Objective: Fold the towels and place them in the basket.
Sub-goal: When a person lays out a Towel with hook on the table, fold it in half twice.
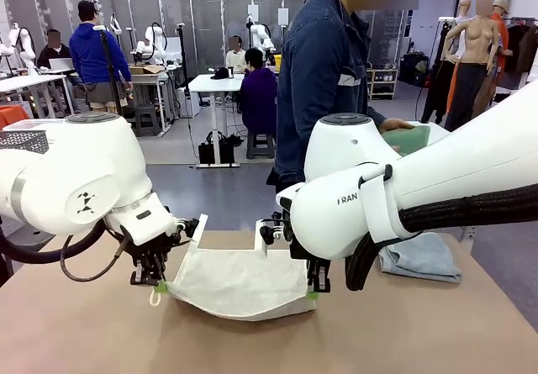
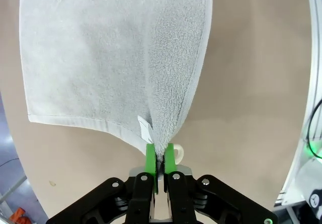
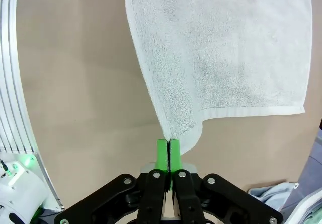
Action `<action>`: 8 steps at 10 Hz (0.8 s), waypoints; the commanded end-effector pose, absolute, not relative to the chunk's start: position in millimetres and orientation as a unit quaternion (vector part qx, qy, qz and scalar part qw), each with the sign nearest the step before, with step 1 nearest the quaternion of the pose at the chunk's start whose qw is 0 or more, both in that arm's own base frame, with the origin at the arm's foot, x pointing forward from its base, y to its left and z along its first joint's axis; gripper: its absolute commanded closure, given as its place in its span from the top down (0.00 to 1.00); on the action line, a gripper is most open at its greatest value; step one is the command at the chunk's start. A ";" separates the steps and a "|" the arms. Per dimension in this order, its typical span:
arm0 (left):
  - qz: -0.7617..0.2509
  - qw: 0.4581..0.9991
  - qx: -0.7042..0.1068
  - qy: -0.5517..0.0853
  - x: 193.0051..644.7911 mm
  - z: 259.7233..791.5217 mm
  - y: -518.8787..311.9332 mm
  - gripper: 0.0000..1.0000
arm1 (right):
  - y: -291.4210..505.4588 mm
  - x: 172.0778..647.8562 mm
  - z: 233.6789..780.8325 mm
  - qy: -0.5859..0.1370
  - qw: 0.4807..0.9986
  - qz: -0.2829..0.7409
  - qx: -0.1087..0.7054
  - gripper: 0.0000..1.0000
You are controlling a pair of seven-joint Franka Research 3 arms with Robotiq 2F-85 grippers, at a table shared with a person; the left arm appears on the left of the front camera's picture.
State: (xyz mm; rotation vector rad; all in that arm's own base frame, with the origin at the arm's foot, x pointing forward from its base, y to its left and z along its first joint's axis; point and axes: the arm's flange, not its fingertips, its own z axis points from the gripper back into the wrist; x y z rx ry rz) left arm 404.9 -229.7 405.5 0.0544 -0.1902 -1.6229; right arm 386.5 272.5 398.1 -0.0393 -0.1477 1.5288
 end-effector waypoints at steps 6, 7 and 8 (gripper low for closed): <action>-0.723 0.685 0.023 -0.082 405.5 403.7 -230.1 0.07 | 272.3 386.3 397.2 -0.065 0.719 0.692 -0.018 0.02; -0.727 0.681 0.019 -0.081 414.9 407.3 -230.9 0.07 | 272.0 397.8 398.0 -0.061 0.715 0.696 -0.018 0.02; -0.729 0.679 0.029 -0.081 427.6 411.1 -229.8 0.07 | 270.7 410.4 398.5 -0.071 0.708 0.703 -0.012 0.02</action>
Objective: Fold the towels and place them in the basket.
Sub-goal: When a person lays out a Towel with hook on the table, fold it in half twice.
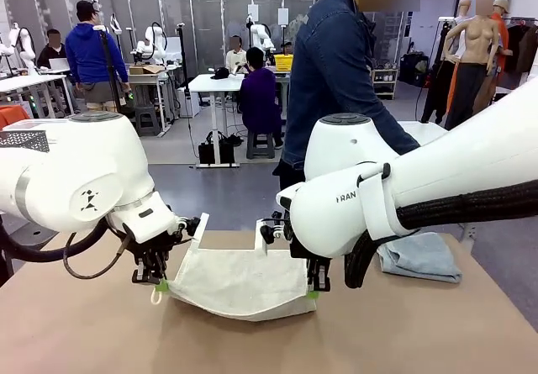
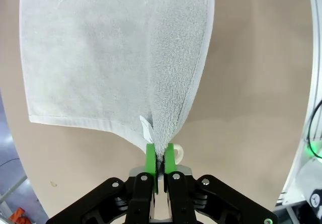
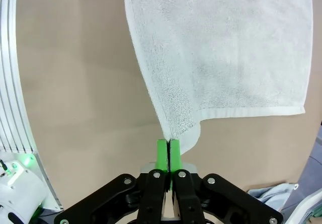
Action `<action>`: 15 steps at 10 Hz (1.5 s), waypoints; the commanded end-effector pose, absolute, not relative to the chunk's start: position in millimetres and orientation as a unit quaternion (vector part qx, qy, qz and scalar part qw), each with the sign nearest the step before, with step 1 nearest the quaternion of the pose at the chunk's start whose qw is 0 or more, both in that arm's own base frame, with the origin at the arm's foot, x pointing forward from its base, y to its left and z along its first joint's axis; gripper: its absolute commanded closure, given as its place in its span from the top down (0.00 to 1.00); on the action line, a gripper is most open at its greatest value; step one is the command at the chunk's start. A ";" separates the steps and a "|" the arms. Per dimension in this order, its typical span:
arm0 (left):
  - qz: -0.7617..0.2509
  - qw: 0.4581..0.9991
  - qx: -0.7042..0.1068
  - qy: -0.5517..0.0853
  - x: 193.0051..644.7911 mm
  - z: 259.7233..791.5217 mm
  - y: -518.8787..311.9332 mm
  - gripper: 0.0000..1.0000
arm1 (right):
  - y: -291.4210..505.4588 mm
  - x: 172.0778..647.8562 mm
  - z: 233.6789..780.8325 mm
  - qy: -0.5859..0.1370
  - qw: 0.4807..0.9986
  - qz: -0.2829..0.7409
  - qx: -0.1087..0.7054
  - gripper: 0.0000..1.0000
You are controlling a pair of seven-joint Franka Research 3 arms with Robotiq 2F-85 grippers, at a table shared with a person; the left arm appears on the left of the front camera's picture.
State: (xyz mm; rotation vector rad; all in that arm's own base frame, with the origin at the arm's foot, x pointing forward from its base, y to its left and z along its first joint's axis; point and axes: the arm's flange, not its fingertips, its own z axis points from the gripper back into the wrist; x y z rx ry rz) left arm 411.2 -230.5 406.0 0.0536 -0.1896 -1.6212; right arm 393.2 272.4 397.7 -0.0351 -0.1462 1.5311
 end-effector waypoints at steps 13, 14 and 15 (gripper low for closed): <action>-0.720 0.690 0.000 -0.075 560.8 403.6 -260.6 0.07 | 281.8 541.1 388.9 -0.059 0.712 0.699 -0.018 0.02; -0.713 0.697 0.003 -0.073 568.7 401.7 -263.1 0.07 | 284.3 549.7 385.8 -0.056 0.717 0.695 -0.023 0.02; -0.706 0.705 0.004 -0.073 574.8 399.9 -263.8 0.07 | 285.2 556.4 383.2 -0.053 0.719 0.692 -0.026 0.02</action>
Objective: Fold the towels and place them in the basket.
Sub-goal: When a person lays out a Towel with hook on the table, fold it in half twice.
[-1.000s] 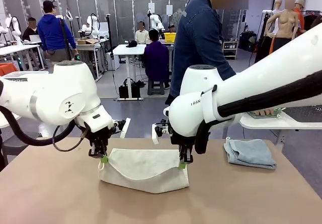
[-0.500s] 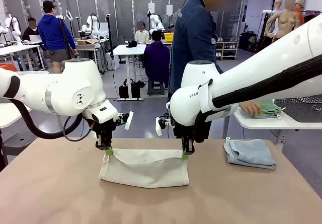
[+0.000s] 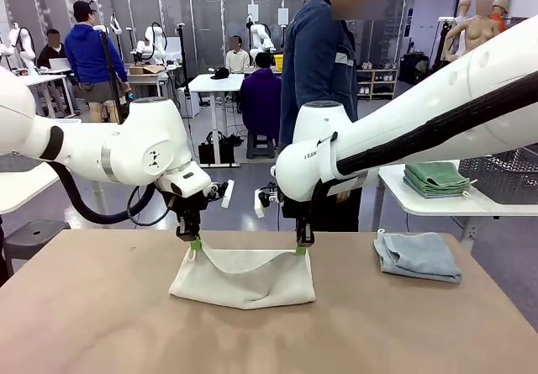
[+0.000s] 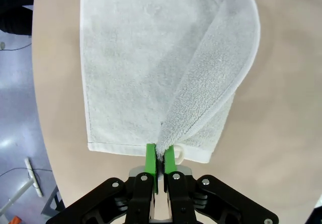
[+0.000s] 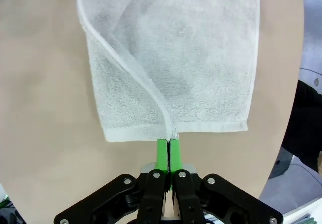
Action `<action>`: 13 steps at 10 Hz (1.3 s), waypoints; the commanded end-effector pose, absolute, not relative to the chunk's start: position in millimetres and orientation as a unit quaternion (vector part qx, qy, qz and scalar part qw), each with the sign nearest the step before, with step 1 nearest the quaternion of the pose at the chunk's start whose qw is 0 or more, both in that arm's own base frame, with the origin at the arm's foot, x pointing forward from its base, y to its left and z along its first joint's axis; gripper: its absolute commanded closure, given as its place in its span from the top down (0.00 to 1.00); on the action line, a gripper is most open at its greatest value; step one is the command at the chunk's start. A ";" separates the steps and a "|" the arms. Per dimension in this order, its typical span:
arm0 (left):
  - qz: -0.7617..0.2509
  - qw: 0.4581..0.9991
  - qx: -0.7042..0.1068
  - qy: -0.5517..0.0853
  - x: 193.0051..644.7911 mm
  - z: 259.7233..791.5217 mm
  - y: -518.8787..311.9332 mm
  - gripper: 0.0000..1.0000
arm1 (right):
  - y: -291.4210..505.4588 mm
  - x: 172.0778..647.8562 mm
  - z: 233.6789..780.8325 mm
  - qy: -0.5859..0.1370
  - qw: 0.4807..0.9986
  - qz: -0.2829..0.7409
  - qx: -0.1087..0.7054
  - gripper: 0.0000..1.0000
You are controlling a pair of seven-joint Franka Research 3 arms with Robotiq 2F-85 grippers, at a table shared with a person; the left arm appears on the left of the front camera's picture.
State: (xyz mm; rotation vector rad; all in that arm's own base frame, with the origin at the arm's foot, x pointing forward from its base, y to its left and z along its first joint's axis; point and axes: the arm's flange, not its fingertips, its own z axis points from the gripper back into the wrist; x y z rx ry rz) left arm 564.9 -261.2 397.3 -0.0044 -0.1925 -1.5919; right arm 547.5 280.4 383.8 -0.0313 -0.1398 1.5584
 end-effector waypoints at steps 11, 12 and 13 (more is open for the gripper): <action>-0.664 0.745 0.026 -0.056 631.6 375.9 -250.2 0.07 | 273.7 616.4 369.4 -0.065 0.742 0.665 -0.057 0.02; -0.661 0.748 0.027 -0.054 632.5 375.4 -248.7 0.07 | 271.9 617.9 367.1 -0.066 0.744 0.662 -0.057 0.02; -0.656 0.752 0.029 -0.052 633.0 375.1 -247.2 0.07 | 270.1 619.0 365.4 -0.064 0.746 0.660 -0.056 0.02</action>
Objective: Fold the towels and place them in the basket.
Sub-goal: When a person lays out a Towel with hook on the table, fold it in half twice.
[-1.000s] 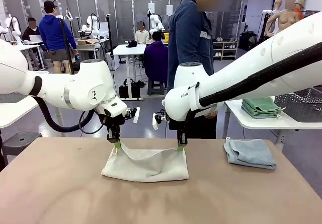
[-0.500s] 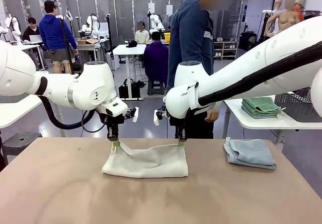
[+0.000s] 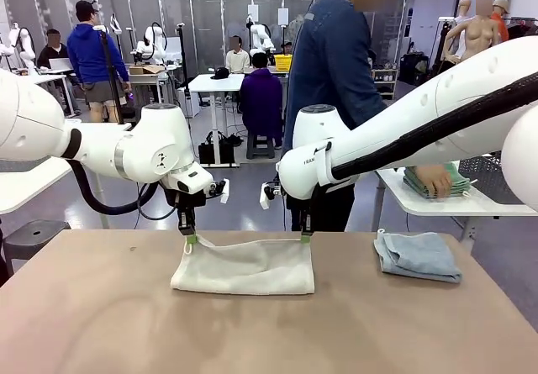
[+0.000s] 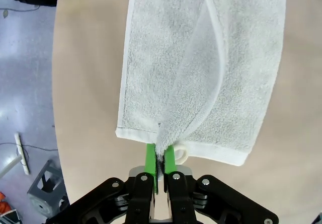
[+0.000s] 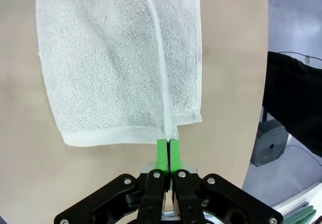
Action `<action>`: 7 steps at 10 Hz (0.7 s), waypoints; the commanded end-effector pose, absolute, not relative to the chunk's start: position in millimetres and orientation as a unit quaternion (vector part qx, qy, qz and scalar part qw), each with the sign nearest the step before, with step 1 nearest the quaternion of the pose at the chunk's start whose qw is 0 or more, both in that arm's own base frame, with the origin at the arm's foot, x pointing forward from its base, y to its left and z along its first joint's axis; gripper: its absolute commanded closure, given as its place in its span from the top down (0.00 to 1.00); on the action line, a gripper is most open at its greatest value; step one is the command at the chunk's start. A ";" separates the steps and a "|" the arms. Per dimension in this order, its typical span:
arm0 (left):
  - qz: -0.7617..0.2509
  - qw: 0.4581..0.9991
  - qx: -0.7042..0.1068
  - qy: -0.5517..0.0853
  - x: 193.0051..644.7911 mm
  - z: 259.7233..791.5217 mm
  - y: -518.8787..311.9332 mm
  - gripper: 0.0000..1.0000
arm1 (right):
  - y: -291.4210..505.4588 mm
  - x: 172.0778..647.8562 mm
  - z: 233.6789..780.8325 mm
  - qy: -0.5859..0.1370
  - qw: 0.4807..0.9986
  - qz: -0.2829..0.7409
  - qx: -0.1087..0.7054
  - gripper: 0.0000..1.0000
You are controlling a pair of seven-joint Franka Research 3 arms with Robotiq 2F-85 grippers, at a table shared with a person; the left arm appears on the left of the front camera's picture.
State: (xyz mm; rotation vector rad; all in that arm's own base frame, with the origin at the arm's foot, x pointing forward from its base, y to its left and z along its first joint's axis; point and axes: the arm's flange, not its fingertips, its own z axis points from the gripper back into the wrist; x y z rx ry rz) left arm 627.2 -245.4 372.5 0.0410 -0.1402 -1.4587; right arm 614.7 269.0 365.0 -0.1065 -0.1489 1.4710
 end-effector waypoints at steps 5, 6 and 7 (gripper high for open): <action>-0.642 0.765 0.033 -0.038 636.0 369.2 -242.4 0.07 | 266.6 622.4 363.6 -0.072 0.752 0.652 -0.063 0.02; -0.641 0.766 0.032 -0.039 635.9 368.1 -241.9 0.07 | 266.1 622.3 363.8 -0.075 0.752 0.651 -0.065 0.02; -0.641 0.766 0.028 -0.044 634.9 368.1 -241.5 0.24 | 265.9 621.8 363.9 -0.081 0.750 0.653 -0.065 0.19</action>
